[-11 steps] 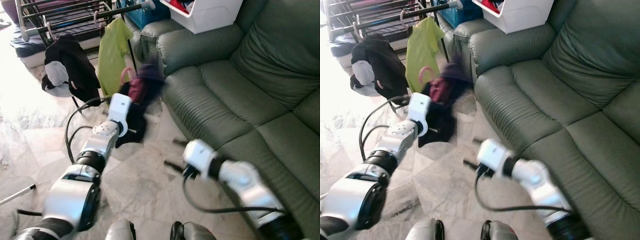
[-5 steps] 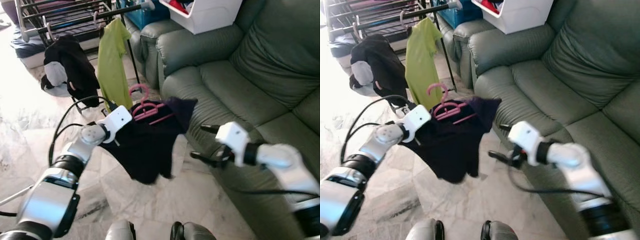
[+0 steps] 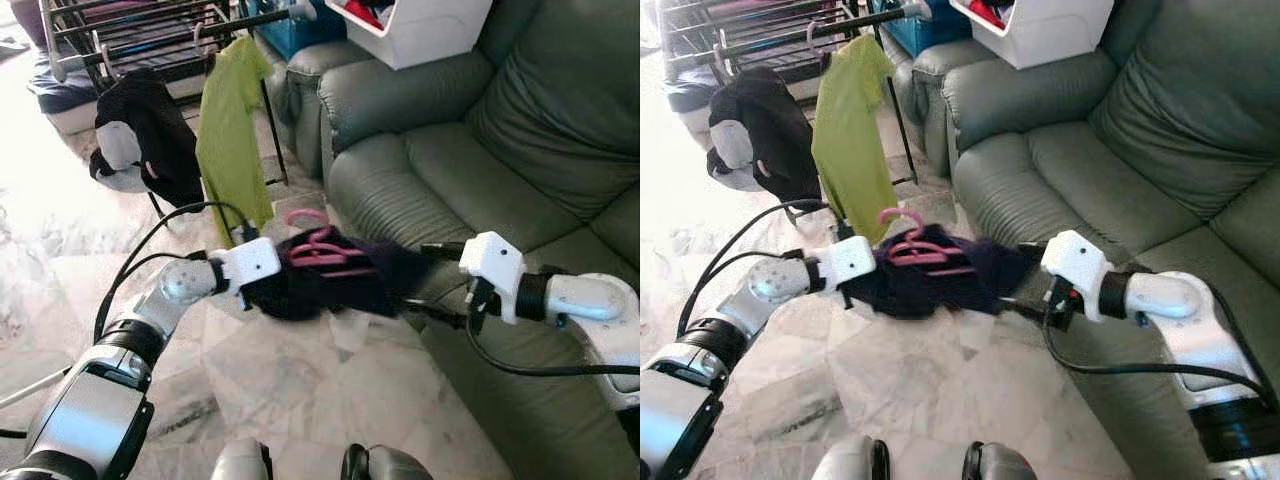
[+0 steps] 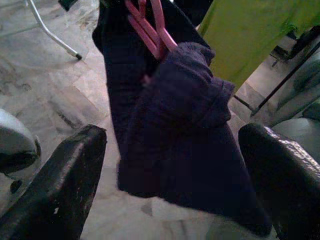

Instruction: Hang hanger

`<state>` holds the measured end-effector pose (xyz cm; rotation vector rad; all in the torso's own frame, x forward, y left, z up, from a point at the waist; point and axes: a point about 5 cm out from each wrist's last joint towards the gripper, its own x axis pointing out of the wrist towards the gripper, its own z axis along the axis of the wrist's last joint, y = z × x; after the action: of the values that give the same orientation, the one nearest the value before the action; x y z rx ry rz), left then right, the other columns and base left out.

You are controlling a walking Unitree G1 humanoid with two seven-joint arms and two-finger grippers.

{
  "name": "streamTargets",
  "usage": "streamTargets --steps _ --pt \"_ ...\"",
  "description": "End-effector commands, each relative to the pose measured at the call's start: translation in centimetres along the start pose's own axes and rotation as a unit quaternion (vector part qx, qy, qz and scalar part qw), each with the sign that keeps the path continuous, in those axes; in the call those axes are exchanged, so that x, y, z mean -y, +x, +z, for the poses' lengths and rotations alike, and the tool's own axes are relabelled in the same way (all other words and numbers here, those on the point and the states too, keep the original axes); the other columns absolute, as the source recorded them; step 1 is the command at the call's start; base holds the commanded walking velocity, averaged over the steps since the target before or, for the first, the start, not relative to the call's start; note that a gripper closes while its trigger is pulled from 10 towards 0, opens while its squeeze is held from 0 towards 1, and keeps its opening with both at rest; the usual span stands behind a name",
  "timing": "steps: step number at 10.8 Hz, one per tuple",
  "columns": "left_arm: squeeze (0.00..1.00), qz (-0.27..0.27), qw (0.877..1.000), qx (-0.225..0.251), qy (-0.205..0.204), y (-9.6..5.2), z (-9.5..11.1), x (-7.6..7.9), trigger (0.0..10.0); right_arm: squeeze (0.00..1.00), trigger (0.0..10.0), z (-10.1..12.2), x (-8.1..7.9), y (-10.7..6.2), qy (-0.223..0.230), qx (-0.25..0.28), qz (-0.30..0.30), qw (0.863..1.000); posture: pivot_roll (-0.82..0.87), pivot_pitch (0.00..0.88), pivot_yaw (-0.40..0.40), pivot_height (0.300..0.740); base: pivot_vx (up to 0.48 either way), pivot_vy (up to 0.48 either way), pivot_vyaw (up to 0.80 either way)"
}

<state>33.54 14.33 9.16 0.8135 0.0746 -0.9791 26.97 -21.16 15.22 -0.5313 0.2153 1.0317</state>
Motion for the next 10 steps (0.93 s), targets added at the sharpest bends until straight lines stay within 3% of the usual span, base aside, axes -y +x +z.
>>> streamTargets --steps 1,2,3,4,5,7,9,10 --pt "0.0 -0.012 0.999 0.03 0.026 0.0 0.8 0.1 0.0 1.0 10.0 -0.2 0.1 -0.3 -0.006 -0.009 0.015 1.0 -0.09 0.076 0.014 0.74 0.0 0.0 0.0" --pt "0.0 -0.021 0.998 0.048 0.032 0.1 1.3 0.2 0.0 1.0 10.0 -0.8 0.0 -0.4 -0.009 -0.022 0.023 0.999 -0.09 0.076 0.014 0.74 0.0 0.0 0.0" --pt "0.0 -0.034 0.997 0.058 0.041 0.2 1.6 0.5 0.0 0.79 10.0 -1.2 0.2 -0.3 -0.026 -0.034 0.028 0.999 -0.08 0.077 0.014 0.74 0.0 0.0 0.0" --pt "0.0 -0.051 0.995 0.065 0.049 0.3 1.7 1.1 0.0 0.31 10.0 -0.7 0.4 0.2 -0.035 -0.027 0.036 0.998 -0.08 0.077 0.013 0.74 0.0 0.0 0.0" --pt "0.0 -0.057 0.995 0.07 0.054 0.4 1.8 1.4 0.0 0.0 10.0 -0.5 0.5 0.5 -0.046 -0.024 0.043 0.998 -0.08 0.077 0.013 0.74 0.0 0.0 0.0" --pt "0.0 -0.064 0.993 0.077 0.057 0.8 2.2 1.8 0.0 0.0 10.0 0.2 0.8 1.4 -0.053 -0.007 0.054 0.997 -0.08 0.077 0.01 0.74 0.0 0.0 0.0" --pt "0.0 -0.064 0.992 0.088 0.057 1.3 2.8 1.9 0.0 0.0 10.0 -0.6 0.8 2.3 -0.02 -0.001 0.071 0.997 -0.08 0.078 0.009 0.74 0.0 0.0 0.0" --pt "0.0 -0.066 0.992 0.095 0.059 1.6 3.2 2.0 0.0 0.0 2.5 -1.2 0.6 3.2 0.008 0.002 0.088 0.996 -0.08 0.079 0.007 0.74 0.0 0.0 0.0"
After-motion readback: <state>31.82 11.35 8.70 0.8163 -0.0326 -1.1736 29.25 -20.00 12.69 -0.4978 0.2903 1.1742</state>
